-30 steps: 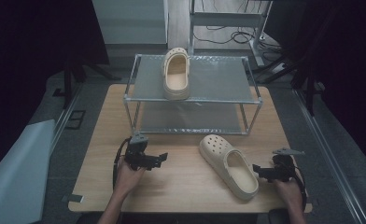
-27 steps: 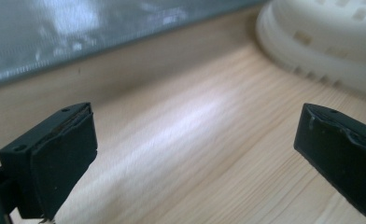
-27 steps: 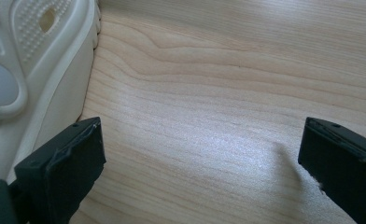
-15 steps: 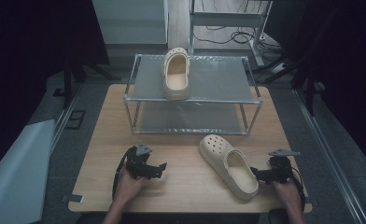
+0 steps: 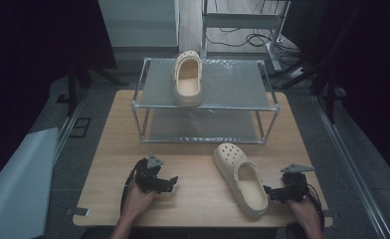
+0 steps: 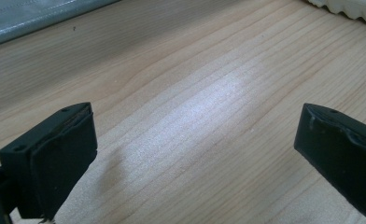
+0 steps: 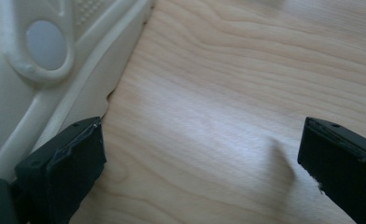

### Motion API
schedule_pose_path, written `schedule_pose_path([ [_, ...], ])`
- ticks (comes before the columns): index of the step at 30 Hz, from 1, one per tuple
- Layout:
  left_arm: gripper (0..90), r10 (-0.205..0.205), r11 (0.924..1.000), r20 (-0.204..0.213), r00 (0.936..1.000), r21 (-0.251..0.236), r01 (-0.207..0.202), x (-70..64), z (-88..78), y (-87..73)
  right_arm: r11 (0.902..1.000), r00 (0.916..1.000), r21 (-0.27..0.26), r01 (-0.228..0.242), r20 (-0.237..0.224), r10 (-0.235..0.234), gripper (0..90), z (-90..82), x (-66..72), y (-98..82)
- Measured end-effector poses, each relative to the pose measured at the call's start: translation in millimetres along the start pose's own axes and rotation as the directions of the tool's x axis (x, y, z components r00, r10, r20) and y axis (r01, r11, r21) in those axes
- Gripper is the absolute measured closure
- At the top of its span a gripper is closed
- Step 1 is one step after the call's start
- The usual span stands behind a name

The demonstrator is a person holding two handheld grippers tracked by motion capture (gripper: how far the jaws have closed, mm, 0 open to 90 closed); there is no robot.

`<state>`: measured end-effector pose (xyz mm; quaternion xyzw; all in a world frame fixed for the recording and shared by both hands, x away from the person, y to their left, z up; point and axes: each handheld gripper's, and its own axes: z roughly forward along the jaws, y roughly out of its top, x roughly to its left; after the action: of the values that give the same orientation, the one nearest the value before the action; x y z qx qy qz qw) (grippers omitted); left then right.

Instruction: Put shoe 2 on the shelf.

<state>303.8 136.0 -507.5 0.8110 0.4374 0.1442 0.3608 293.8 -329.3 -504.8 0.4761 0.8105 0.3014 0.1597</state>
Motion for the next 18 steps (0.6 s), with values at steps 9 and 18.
schedule_pose_path([
  [9, 0.0, 0.004, 0.9999, 0.012, 0.9999, 0.011, -0.004, -2.1, 2.0, -0.4, 0.999, 0.9985, 0.017, 0.042, -0.036, -0.041, 0.3, 0.0, 19.2, 0.3],
  [18, 0.0, -0.013, 0.9999, 0.01, 0.9999, 0.01, 0.013, 2.1, 0.3, -1.3, 0.999, 0.9982, -0.03, -0.034, -0.05, 0.032, 0.0, -14.2, 11.5, -0.4],
])
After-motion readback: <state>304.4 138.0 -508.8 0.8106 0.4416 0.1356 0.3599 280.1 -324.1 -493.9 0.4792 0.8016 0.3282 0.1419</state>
